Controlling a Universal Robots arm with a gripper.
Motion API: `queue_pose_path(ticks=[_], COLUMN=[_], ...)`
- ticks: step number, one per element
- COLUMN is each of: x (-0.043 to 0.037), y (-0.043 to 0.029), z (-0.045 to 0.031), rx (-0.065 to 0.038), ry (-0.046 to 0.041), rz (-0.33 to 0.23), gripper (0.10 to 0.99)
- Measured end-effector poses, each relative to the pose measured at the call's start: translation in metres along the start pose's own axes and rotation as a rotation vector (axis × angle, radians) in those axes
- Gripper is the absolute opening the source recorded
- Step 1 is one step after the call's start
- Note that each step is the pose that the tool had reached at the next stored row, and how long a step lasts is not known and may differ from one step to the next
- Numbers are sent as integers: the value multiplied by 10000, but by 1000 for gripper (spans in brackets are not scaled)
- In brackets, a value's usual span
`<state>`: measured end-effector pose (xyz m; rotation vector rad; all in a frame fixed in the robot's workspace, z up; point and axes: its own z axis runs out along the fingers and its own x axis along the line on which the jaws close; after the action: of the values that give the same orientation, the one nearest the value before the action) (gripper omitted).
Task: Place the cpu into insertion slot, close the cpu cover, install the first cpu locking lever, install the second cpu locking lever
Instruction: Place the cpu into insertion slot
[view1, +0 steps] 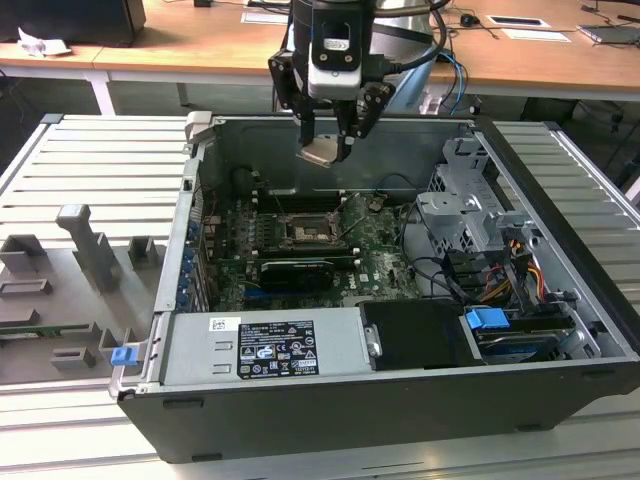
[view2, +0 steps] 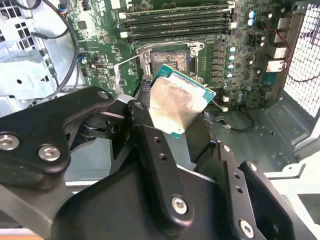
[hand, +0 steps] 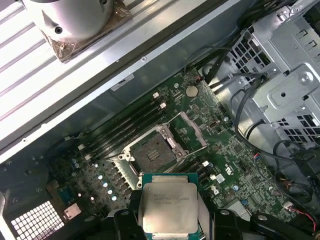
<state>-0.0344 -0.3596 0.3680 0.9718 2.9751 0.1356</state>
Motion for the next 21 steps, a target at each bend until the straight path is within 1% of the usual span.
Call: queue_pose_path(ticks=[1, 3, 6, 8, 12, 15, 18, 19, 20, 21], x=[0, 0, 0, 0, -1, -1, -1, -2, -1, -2], y=[0, -1, -1, -2, -3, -4, -6, -6, -7, -8], z=[2, 7, 14, 24, 36, 46, 65, 77, 89, 93], rx=[-4, -15, -25, -38, -49, -55, -50, -18, 28, 30], ry=[-17, -67, -109, -170, -231, -267, -264, -234, -228, -241], rz=[199, 784, 1278, 1992, 2707, 3158, 3214, 3220, 3264, 3373], gripper=[525, 525, 525, 525, 525, 525, 525, 525, 525, 525])
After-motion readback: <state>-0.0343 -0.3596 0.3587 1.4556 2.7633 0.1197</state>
